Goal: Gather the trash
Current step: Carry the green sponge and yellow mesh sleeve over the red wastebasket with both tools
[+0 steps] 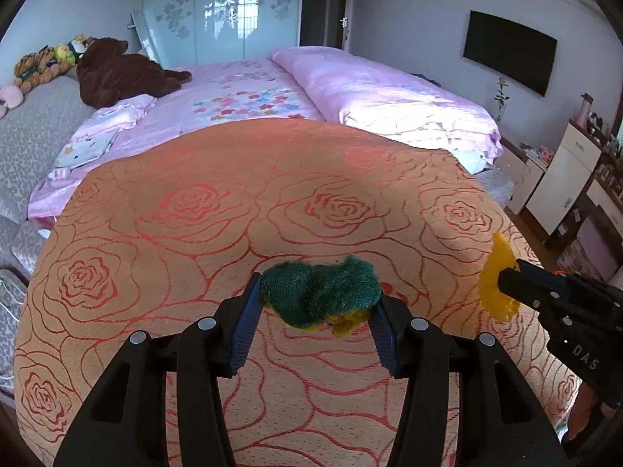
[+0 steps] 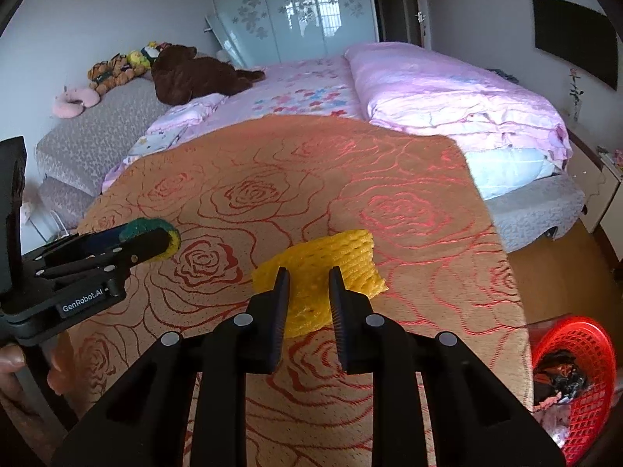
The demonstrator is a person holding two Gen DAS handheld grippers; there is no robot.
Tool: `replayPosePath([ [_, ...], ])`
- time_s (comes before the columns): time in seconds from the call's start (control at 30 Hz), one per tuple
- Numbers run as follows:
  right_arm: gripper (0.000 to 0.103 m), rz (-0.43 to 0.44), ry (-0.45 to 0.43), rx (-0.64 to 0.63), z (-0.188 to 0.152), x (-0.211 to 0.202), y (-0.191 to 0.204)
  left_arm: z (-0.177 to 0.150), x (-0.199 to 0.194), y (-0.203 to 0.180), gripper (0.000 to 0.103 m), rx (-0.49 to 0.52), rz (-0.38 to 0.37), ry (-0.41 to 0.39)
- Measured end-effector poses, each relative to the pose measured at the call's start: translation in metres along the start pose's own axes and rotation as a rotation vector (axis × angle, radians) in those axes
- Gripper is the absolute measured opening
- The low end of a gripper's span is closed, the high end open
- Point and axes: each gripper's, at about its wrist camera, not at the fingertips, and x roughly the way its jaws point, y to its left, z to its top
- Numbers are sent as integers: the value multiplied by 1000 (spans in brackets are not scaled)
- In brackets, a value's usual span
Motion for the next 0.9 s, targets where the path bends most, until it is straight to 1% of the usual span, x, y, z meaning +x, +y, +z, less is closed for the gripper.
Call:
replayPosePath([
  [0.6, 21, -87, -49, 54, -6, -37, -42, 2, -3, -58, 49, 119, -75, -14],
  [0.9, 21, -138, -67, 96, -9, -54, -69, 5, 1, -95, 49, 176, -150, -12],
])
